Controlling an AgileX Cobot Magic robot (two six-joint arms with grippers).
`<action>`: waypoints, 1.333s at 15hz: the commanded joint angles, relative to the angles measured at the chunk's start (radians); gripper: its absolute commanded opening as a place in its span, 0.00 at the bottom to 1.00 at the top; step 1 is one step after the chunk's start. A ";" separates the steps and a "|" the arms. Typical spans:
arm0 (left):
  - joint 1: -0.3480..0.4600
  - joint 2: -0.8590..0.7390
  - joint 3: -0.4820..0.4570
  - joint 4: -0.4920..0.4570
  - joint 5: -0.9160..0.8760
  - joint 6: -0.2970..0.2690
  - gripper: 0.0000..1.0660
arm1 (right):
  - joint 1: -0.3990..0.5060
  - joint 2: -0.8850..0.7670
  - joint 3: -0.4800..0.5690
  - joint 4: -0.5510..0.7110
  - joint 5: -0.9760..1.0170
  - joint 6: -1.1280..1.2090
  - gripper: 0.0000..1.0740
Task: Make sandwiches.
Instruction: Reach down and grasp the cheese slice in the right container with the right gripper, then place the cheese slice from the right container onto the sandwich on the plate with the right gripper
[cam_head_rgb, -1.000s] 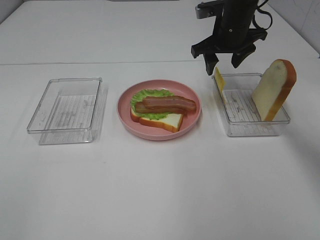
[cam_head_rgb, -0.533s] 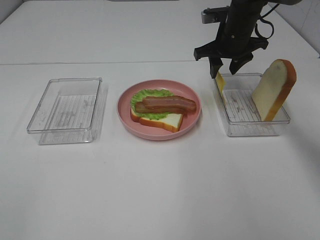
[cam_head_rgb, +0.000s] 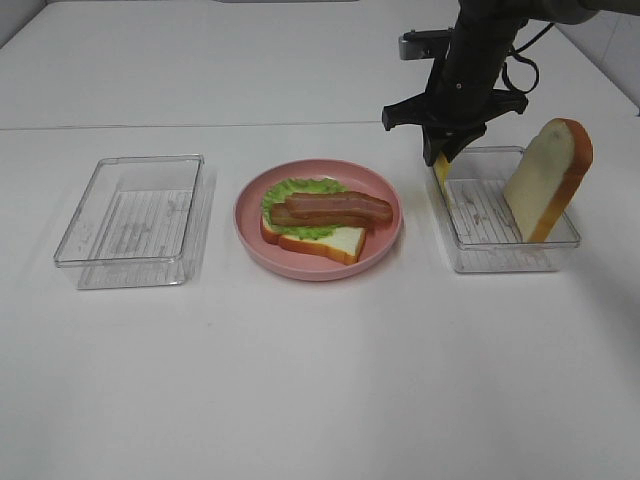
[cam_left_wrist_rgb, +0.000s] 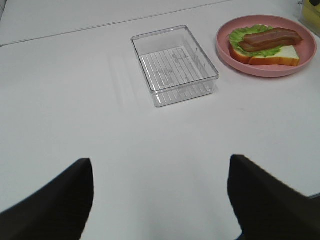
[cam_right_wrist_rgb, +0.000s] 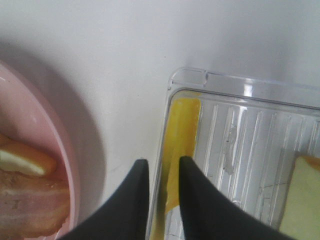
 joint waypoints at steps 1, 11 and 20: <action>-0.002 -0.022 0.006 -0.002 -0.010 0.000 0.67 | -0.004 -0.001 -0.008 -0.008 0.011 -0.003 0.00; -0.002 -0.022 0.006 -0.002 -0.010 0.000 0.67 | -0.001 -0.195 -0.008 0.185 0.091 -0.057 0.00; -0.002 -0.022 0.006 -0.002 -0.010 0.000 0.67 | 0.109 -0.132 0.099 0.752 0.074 -0.322 0.00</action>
